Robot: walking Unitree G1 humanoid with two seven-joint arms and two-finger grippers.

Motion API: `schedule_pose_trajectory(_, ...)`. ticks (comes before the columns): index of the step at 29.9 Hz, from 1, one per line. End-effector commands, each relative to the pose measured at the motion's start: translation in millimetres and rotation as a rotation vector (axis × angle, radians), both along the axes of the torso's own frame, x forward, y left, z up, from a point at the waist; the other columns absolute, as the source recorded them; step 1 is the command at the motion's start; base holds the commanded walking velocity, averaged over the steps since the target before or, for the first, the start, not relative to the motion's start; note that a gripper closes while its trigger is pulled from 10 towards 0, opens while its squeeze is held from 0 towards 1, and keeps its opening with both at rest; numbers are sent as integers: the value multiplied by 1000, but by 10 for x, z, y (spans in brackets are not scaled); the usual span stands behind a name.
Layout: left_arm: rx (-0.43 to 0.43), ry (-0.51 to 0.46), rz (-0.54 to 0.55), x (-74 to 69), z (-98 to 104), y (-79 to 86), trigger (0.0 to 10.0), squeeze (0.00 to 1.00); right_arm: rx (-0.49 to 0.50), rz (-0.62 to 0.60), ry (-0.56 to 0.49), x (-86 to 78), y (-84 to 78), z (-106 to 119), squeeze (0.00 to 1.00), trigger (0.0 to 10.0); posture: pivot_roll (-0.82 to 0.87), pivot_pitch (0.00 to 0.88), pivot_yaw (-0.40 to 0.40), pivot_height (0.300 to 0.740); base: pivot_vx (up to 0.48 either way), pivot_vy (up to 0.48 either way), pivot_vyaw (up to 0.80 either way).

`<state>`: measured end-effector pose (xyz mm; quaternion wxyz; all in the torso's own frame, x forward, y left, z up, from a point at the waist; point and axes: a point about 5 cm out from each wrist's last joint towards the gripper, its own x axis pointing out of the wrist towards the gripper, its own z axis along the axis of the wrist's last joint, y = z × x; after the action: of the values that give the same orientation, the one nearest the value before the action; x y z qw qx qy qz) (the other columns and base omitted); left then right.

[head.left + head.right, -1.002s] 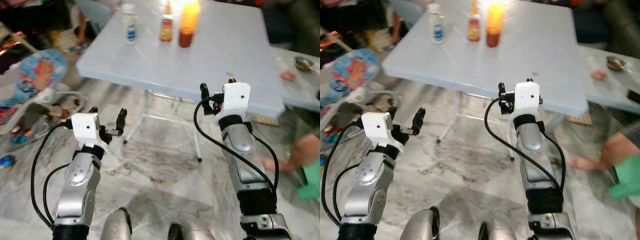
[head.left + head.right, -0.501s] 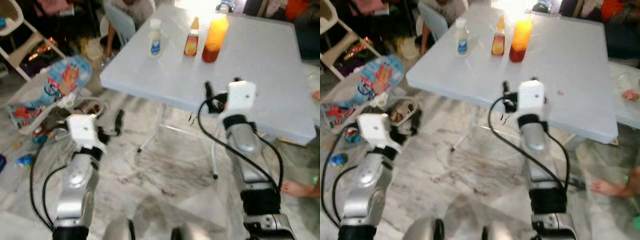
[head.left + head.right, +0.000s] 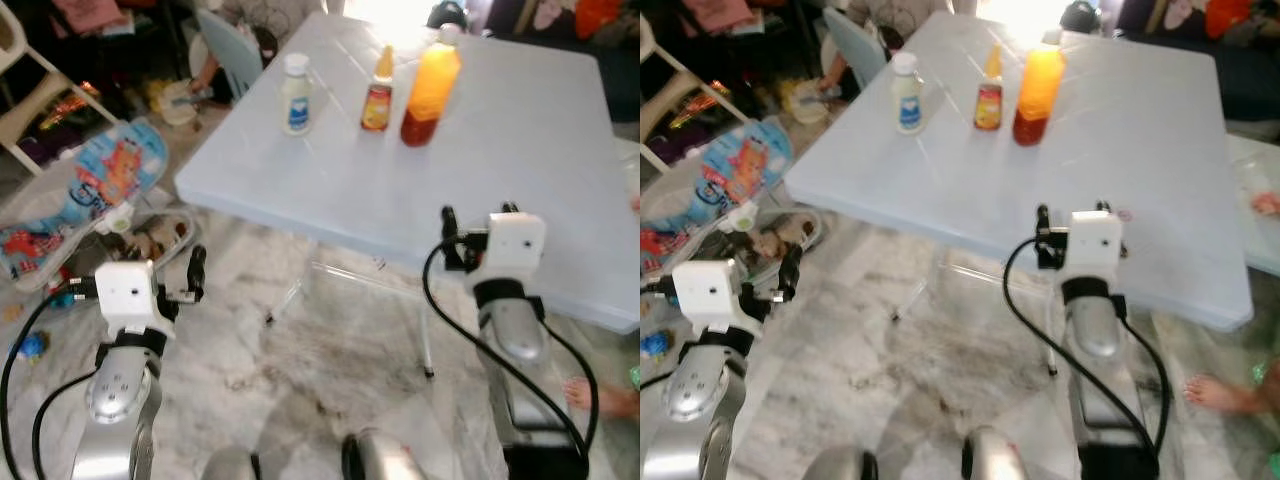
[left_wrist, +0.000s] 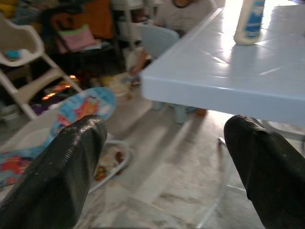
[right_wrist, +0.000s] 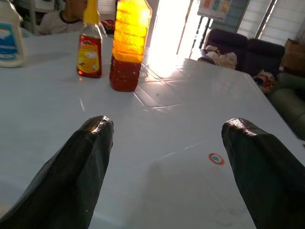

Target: Restocking fridge

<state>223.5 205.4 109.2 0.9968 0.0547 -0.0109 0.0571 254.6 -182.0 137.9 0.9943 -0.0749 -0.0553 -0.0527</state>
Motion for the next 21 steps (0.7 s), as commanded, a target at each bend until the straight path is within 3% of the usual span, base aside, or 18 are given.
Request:
schedule_pose_trajectory(1,26,-19,30,-11,43,22,10000,0,11,37,-1,-73,46,47,0,10000,32,89,-59,740,0,0,0)
schedule_pose_trajectory(10,34,-36,22,84,96,-46,10000,0,29,2,23,-110,-20,43,0,10000,6,88,-42,740,0,0,0)
schedule_pose_trajectory(14,32,-33,-41,247,106,-118,10000,0,33,-67,4,-174,-89,86,0,10000,-51,95,11,740,0,0,0)
schedule_pose_trajectory(21,14,-20,-114,395,106,-277,10000,0,10,-141,2,-329,-193,116,0,10000,-112,103,56,740,0,0,0)
